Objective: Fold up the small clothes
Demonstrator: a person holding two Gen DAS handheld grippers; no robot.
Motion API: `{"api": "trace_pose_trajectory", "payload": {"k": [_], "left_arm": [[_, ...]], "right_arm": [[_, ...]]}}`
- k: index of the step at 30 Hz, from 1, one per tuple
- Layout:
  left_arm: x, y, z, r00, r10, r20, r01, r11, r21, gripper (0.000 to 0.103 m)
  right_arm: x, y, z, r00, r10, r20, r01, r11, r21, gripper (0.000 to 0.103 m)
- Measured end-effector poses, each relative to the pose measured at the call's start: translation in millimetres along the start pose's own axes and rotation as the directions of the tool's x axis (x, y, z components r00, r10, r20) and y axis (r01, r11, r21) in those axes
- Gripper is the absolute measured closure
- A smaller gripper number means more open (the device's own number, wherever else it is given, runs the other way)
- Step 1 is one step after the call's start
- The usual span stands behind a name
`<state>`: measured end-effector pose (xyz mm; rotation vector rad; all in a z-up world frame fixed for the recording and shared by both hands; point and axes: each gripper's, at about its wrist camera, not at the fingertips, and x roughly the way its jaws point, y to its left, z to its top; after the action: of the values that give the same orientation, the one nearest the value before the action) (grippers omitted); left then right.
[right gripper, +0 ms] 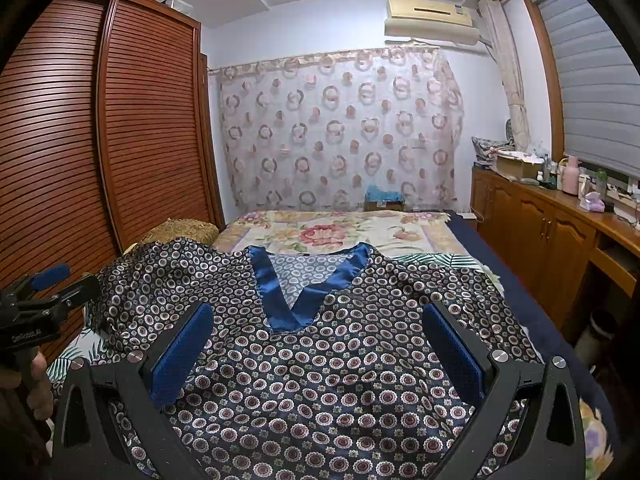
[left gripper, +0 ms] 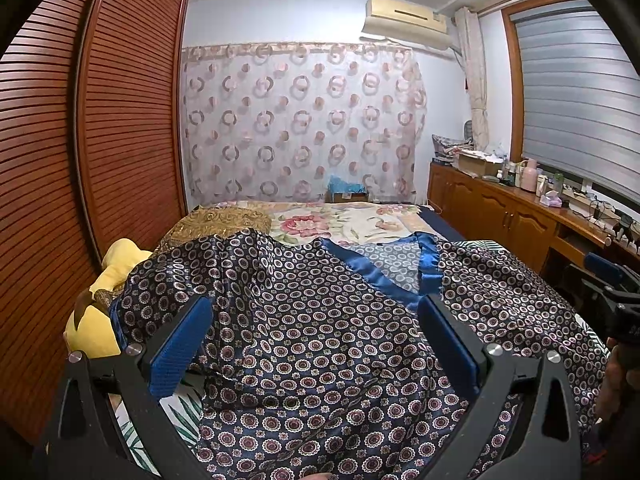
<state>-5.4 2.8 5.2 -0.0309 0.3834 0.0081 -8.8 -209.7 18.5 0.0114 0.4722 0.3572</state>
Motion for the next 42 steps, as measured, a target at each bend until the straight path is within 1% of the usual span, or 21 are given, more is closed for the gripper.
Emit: {"api": "trace_pose_trajectory", "payload": {"k": [42], "left_arm": [[-4.7,-1.2,0.6,1.000,0.005,0.007,-0.005,1.000,0.010,0.000]], "right_arm": [[-0.5,1.0,0.6,1.000,0.001,0.004,-0.001,1.000,-0.008,0.000]]}}
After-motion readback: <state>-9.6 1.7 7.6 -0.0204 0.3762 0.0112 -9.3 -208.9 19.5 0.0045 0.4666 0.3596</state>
